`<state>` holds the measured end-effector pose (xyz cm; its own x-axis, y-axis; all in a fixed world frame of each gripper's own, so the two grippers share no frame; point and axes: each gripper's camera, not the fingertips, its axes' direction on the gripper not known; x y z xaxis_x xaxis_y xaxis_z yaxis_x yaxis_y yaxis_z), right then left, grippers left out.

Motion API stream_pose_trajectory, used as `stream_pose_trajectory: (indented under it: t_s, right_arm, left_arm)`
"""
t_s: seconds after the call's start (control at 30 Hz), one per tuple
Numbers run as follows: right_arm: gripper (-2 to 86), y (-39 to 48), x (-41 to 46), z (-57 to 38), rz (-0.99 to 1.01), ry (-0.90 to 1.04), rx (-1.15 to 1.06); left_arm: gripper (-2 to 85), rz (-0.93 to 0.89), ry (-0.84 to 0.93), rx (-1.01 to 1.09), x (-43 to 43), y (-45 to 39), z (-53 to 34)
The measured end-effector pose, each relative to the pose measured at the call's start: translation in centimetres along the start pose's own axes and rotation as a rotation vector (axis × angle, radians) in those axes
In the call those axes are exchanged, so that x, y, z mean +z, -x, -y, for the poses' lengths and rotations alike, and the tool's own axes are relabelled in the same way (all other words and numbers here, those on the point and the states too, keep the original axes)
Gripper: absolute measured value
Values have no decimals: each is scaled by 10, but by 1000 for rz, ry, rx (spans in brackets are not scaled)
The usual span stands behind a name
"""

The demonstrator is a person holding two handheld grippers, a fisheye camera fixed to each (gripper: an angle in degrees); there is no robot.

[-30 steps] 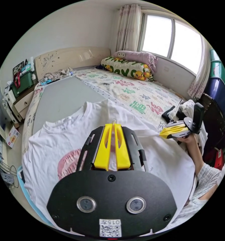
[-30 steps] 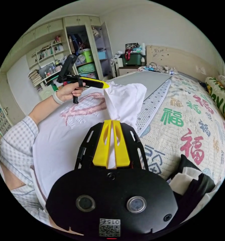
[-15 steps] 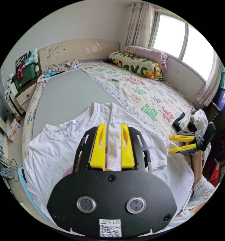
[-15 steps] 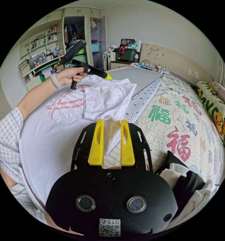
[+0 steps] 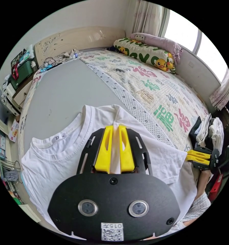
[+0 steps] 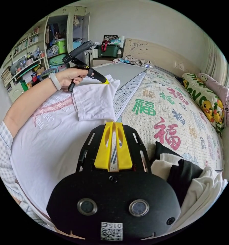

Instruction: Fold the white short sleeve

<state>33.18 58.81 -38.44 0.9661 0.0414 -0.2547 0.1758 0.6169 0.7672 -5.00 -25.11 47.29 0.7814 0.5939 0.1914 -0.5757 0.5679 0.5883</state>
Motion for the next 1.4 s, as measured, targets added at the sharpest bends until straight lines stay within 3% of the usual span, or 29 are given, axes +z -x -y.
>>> stream_pose_trajectory:
  t_s: [0.1,0.3,0.4,0.53,0.6,0.67,0.9,1.23,1.4]
  right_arm:
    - [58,1,7,-2,-40,14,9]
    - [83,18,-27,-20,109,-211,-68]
    - [102,47,-4,-14,194,-153,-177]
    - [103,77,39,-2,102,-27,-239]
    - [83,75,44,-1,79,-34,-213]
    - [9,67,48,0,59,-35,-175]
    - [-7,49,36,-7,143,-86,-208]
    - [33,56,40,4,207,-58,-332]
    - [75,7,21,10,144,-209,-130]
  left_arm:
    - [69,-4,-37,9,-13,4,-9]
    - [91,-99,-69,83,-59,23,-75]
    - [104,-150,-34,112,-51,29,-109]
    - [105,-138,21,73,-34,41,-113]
    - [90,-174,5,80,-31,44,-115]
    - [54,-188,32,114,-24,45,-114]
    - [-2,-265,30,153,-38,56,-113]
    - [41,-142,155,277,-43,51,-120]
    - [60,-287,-11,393,-69,20,-118]
